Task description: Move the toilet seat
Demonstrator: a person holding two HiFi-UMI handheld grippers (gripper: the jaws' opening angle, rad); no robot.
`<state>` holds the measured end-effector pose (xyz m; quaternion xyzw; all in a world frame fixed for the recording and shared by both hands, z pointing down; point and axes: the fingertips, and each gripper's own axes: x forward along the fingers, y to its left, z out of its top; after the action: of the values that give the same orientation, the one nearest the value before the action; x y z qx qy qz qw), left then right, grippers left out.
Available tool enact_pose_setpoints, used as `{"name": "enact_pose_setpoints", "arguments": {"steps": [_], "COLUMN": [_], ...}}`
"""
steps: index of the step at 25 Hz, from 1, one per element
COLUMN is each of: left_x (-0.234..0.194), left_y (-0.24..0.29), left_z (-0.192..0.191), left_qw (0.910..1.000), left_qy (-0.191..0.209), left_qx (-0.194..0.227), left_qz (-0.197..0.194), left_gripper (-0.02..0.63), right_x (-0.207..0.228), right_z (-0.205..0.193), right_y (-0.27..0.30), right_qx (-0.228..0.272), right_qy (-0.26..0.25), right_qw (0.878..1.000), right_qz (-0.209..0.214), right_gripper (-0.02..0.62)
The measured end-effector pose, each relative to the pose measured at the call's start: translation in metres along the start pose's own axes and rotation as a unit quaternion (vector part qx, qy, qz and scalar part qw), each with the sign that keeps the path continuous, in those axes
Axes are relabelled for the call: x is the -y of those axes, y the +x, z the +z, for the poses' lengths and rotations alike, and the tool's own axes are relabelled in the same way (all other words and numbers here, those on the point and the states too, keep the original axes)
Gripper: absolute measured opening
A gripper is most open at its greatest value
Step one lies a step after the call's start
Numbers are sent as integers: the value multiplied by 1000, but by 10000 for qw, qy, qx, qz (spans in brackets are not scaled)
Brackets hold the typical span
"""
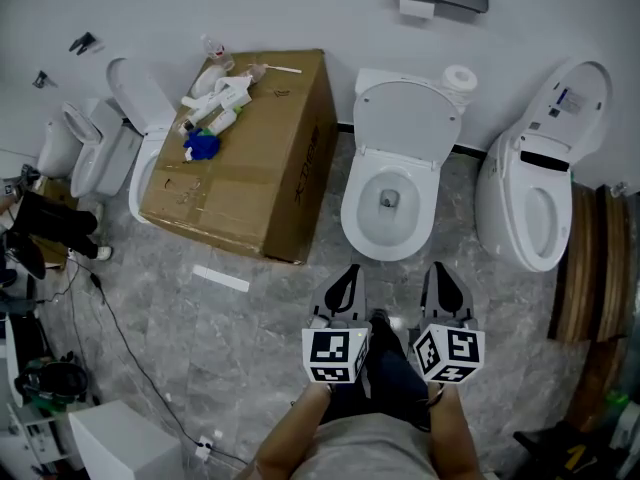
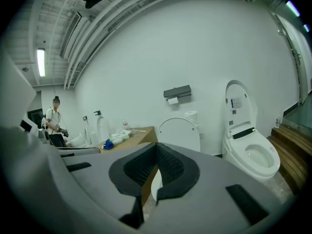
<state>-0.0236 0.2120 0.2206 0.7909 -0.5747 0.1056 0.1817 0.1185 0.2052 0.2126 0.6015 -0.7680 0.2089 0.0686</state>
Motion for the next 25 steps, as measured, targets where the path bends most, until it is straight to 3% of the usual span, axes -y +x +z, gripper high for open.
{"name": "enact_pose_setpoints", "arguments": {"steps": [15,25], "left_x": [2,-24], "left_y": [40,54], "left_z": [11,19], "left_qw": [9998,9994], "left_qy": [-130,-265], "left_qx": [-101,-103], "left_qz": [116,182], "left_gripper": [15,17], "right_x": [35,29], "right_z": [13,22], "right_y": [40,68], "right_qx": [-94,-121], "right_qy": [167,89], "right_qw": [9998,9999], "right_qz": [44,-17], "right_gripper": [16,15]}}
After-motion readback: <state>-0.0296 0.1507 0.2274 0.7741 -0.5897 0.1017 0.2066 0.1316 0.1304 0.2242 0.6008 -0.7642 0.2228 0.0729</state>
